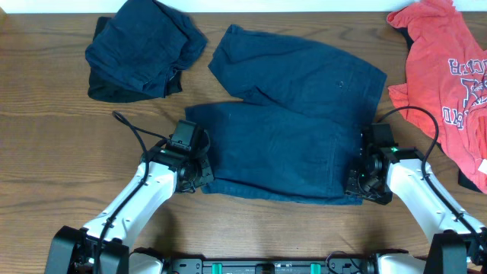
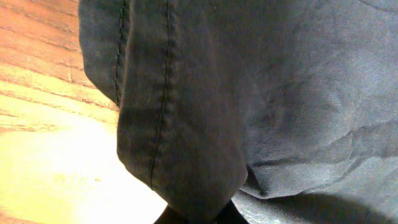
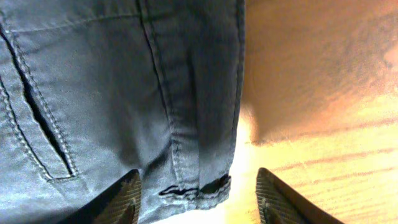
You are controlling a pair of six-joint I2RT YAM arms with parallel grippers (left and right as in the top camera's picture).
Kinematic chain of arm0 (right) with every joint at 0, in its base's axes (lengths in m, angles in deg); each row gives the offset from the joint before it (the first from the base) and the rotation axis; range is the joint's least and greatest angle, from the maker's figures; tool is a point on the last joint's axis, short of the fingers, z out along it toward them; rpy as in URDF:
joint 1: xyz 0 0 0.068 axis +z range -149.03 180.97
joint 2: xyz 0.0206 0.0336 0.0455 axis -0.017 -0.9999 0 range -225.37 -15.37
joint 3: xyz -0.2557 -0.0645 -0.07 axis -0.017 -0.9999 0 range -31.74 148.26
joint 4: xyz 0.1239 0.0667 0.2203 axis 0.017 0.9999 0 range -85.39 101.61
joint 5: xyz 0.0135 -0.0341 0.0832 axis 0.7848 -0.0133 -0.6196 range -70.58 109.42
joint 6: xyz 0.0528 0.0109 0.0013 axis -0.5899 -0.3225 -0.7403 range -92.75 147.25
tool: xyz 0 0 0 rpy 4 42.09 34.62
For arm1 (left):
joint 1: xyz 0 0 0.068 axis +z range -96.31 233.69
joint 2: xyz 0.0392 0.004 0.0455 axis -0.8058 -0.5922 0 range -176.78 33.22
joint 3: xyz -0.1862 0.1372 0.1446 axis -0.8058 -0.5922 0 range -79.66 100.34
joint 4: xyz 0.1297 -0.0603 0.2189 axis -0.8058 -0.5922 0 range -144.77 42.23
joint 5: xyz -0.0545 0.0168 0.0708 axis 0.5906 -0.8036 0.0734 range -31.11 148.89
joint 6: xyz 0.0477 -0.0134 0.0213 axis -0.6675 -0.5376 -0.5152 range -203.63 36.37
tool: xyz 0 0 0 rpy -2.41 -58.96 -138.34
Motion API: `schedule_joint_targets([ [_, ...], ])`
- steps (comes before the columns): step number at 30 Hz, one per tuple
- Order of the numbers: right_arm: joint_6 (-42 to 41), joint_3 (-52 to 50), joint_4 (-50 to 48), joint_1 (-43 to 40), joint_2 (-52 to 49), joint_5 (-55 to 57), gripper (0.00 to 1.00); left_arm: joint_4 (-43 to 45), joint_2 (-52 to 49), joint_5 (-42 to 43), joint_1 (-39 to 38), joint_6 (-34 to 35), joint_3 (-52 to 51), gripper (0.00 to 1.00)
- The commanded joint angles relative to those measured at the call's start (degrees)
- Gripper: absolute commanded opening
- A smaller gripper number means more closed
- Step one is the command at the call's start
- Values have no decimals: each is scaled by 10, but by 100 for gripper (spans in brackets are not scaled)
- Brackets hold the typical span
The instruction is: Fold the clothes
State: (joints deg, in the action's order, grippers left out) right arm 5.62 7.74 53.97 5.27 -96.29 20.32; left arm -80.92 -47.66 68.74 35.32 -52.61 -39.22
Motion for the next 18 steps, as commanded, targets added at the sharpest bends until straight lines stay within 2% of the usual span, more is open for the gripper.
schedule_joint_targets([
  [1,24,9,-6,-9,7,6,61,1,4,-22,4,-8,12,6],
  [6,24,7,-7,-9,-1,1,61,3,4,-22,4,-8,12,6],
  [13,24,-3,-10,-9,-39,-30,67,8,4,-22,4,-8,12,6],
  [18,24,-3,-21,-9,-78,-53,66,9,4,-22,4,-8,12,6],
])
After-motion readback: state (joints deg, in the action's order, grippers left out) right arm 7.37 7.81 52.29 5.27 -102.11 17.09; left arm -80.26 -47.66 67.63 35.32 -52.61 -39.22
